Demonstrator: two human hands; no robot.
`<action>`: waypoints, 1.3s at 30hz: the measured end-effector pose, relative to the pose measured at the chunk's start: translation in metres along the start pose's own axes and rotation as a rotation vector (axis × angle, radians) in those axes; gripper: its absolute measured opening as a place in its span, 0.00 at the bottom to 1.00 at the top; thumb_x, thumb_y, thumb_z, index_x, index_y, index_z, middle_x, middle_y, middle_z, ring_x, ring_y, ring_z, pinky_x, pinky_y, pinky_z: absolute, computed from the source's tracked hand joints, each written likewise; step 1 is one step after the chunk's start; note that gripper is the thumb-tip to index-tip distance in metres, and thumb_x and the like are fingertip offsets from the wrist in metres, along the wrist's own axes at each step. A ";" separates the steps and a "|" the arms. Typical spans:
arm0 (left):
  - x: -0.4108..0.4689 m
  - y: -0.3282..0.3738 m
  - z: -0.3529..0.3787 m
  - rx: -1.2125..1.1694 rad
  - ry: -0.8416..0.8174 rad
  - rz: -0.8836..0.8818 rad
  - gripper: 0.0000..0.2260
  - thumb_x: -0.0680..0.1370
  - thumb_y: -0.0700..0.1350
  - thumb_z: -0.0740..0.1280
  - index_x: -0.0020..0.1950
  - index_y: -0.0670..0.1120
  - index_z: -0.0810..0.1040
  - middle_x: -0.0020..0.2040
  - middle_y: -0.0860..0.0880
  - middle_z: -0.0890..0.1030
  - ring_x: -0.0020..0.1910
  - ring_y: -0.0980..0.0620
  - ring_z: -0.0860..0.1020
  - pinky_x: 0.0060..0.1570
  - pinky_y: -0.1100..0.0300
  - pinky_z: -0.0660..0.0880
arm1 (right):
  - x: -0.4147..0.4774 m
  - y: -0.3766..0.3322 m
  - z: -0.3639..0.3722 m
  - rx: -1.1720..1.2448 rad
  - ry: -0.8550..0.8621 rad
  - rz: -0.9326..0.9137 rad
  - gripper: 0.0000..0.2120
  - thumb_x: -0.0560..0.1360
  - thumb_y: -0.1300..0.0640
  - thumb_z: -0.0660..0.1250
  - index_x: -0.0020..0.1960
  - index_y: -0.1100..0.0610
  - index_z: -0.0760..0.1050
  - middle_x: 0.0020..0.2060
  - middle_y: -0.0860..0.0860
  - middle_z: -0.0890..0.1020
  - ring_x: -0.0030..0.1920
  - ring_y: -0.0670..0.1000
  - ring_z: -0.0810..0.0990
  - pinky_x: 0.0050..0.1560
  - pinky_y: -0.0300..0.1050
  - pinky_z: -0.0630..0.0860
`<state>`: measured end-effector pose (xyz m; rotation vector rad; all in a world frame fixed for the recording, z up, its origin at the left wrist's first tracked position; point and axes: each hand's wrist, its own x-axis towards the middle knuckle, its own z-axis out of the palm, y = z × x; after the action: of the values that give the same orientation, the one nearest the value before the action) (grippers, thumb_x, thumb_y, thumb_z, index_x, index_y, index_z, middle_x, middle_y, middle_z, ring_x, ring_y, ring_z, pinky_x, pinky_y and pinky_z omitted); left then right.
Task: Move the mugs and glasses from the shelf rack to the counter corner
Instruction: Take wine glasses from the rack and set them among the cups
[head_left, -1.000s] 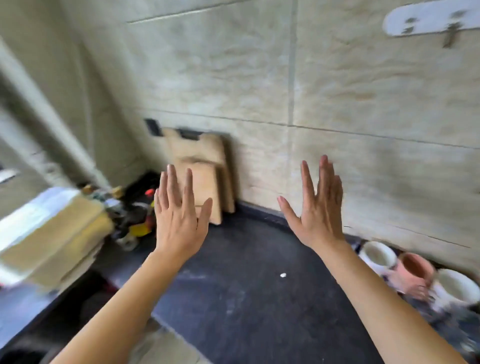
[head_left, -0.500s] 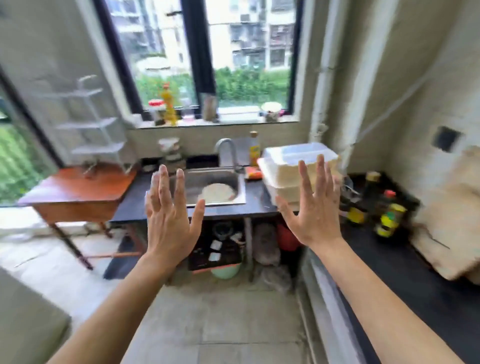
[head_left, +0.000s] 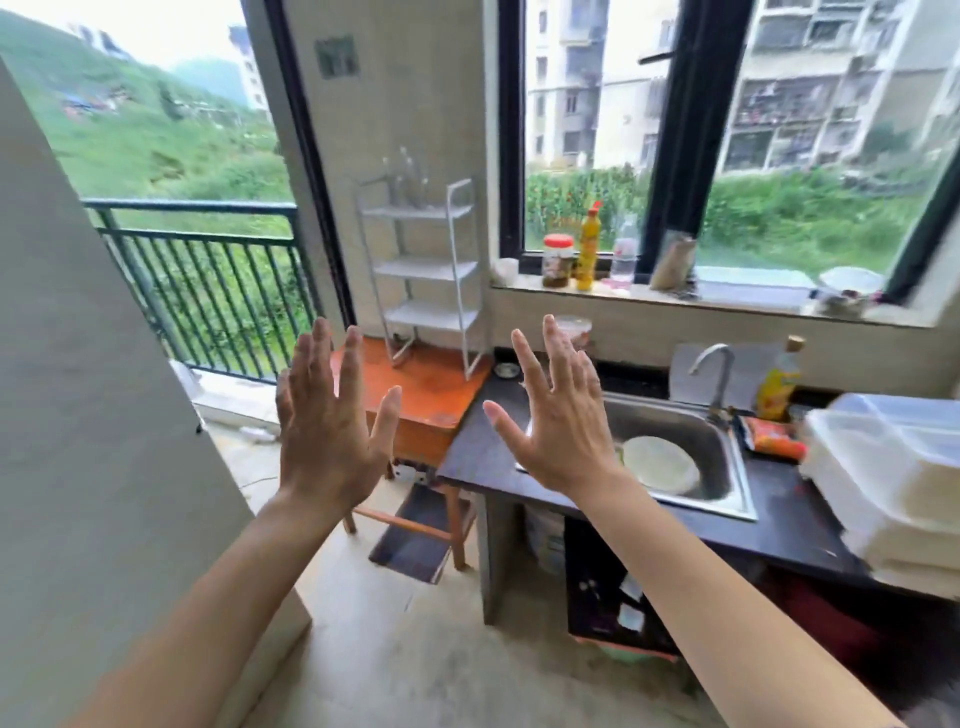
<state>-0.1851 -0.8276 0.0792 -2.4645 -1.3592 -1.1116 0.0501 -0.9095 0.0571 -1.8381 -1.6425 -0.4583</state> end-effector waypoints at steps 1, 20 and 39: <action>0.013 -0.011 0.006 -0.006 0.016 -0.005 0.32 0.80 0.60 0.52 0.81 0.47 0.52 0.82 0.42 0.49 0.80 0.43 0.48 0.74 0.38 0.52 | 0.016 -0.004 0.013 0.010 0.001 -0.014 0.38 0.79 0.35 0.57 0.82 0.52 0.51 0.82 0.59 0.49 0.80 0.62 0.53 0.77 0.65 0.55; 0.347 -0.167 0.227 0.047 -0.058 -0.019 0.33 0.80 0.62 0.52 0.81 0.47 0.52 0.81 0.43 0.49 0.80 0.44 0.49 0.75 0.43 0.52 | 0.372 0.083 0.272 0.110 -0.016 0.023 0.39 0.79 0.35 0.56 0.83 0.53 0.49 0.82 0.59 0.47 0.81 0.61 0.52 0.78 0.62 0.55; 0.685 -0.296 0.402 -0.528 -0.050 0.194 0.33 0.81 0.57 0.59 0.80 0.49 0.48 0.81 0.43 0.49 0.78 0.46 0.51 0.74 0.47 0.55 | 0.662 0.097 0.402 0.124 0.261 0.221 0.37 0.80 0.42 0.63 0.81 0.49 0.48 0.81 0.55 0.52 0.80 0.57 0.56 0.74 0.61 0.65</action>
<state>0.0307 -0.0128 0.1626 -2.9143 -0.8901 -1.5240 0.1950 -0.1483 0.1536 -1.7599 -1.2505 -0.4661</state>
